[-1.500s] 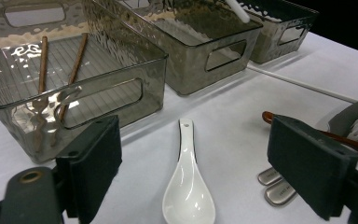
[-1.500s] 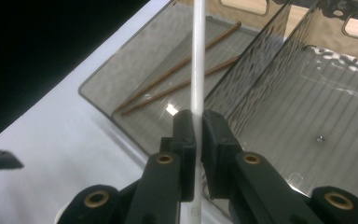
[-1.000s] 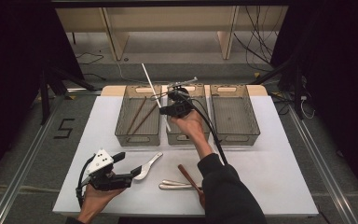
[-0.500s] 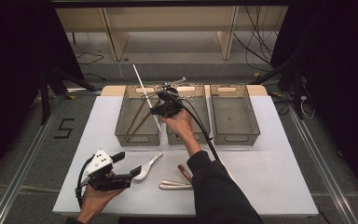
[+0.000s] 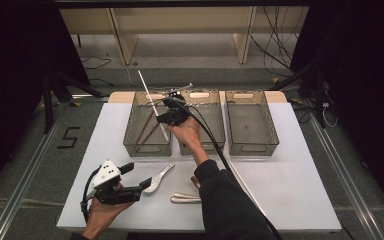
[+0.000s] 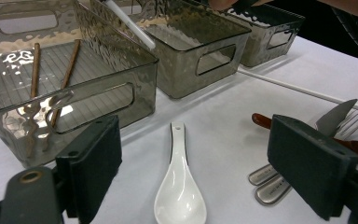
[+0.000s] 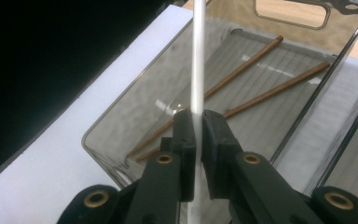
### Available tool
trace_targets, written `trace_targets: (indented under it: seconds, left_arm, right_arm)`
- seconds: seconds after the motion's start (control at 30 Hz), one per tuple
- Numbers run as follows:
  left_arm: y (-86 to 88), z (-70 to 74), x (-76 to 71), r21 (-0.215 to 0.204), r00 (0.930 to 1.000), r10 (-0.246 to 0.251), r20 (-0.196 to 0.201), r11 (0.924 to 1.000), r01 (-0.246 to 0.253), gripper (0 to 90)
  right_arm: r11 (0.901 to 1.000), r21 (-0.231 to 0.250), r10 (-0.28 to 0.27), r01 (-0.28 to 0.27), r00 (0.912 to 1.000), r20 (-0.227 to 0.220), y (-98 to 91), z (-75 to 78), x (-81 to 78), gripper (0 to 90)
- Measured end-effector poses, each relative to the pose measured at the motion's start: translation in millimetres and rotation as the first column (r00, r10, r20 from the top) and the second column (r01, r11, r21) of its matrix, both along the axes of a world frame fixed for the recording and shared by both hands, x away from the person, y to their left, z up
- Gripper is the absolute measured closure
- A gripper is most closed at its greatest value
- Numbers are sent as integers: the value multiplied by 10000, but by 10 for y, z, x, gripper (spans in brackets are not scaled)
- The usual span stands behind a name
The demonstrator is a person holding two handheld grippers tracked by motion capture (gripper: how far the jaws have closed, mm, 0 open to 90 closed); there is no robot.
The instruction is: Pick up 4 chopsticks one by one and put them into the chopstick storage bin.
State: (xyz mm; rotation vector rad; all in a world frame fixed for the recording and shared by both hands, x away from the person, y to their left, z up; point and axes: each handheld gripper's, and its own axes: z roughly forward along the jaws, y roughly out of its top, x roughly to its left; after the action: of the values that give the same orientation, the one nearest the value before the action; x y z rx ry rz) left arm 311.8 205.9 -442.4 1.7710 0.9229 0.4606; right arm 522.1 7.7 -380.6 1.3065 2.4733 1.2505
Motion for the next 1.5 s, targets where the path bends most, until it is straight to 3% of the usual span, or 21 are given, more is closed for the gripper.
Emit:
trace_targets:
  seconds: [0.87, 0.93, 1.13, 1.5]
  left_arm:
    - [-1, 2, -3, 38, 10000, 12, 50, 10000, -12, 171]
    - [-3, 1, -2, 44, 10000, 10, 33, 10000, -10, 171]
    - [0, 1, -3, 44, 10000, 27, 37, 10000, -27, 171]
    - [-1, -3, 2, 67, 10000, 35, -5, 10000, -35, 170]
  right_arm:
    - [9985, -534, -133, 105, 9986, -516, 133, -232, 21, 831]
    - [9987, -510, -19, -14, 9979, -652, 138, -251, 27, 759]
    - [9981, -584, 162, -201, 9976, -673, 138, -236, 10, 683]
    - [9956, -742, 540, -564, 9980, -330, -113, -72, -113, 433]
